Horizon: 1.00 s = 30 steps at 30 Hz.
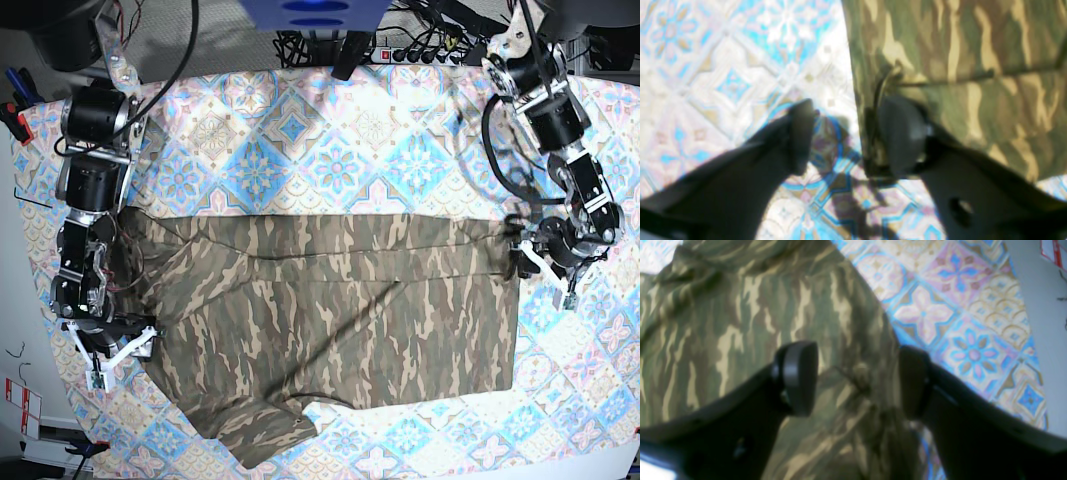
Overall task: Fold the T-shirt properly
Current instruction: 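Carry both held corners toward the hem, folding the shirt over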
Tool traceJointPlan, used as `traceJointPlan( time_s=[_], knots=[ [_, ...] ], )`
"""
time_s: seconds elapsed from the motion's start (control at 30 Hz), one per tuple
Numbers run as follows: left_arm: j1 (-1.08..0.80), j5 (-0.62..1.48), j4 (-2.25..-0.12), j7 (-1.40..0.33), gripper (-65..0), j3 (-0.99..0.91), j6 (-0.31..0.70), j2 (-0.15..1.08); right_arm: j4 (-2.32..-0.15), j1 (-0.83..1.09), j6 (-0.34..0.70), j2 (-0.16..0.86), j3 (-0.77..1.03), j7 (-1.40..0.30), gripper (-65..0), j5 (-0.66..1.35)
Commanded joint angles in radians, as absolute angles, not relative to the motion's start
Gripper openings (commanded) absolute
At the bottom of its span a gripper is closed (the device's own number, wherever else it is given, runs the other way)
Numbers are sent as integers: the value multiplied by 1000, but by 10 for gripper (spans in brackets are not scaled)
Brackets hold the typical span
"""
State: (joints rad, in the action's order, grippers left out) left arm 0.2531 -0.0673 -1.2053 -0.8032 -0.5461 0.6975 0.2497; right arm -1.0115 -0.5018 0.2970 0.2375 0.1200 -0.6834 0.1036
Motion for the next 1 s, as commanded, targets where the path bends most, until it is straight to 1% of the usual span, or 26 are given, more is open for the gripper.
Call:
traceJointPlan(
  time_s=[0.0,0.07,0.1,0.33,0.47,0.67,0.77,0.9,0.93,0.97],
  knots=[
    [257,-45,-1259,-774,-243,-547,698,268,-1055,-521,295,252,124,-668,-283,110],
    [226,-45,-1282,-774,-201,-547,698,268,-1090,-481,295,252,124,-679,-283,108],
    [220,-45,-1280,-774,-193,-552,698,268,-1110,-463,295,252,124,-679,-283,108],
    [219,-44,-1173,-776,-192,-576,698,272,-1155,-386,295,252,127,-679,-283,111],
    [219,-44,-1152,-774,-192,-576,698,266,-1155,-378,295,252,196,-680,-283,111],
    [219,1,-1150,-774,-192,-575,698,268,-1144,-384,295,252,302,-788,-283,111],
    [229,4,-1095,-774,-192,-572,698,271,-1142,-381,295,251,335,-809,-283,111],
    [294,-5,-943,-768,-192,-570,698,292,-1030,-384,295,249,394,-823,-282,113],
    [308,-1,-909,-766,-192,-570,698,300,-989,-384,302,249,423,-826,-282,113],
    [321,-4,-880,-766,-192,-570,698,303,-949,-384,331,249,447,-828,-282,113]
  ],
)
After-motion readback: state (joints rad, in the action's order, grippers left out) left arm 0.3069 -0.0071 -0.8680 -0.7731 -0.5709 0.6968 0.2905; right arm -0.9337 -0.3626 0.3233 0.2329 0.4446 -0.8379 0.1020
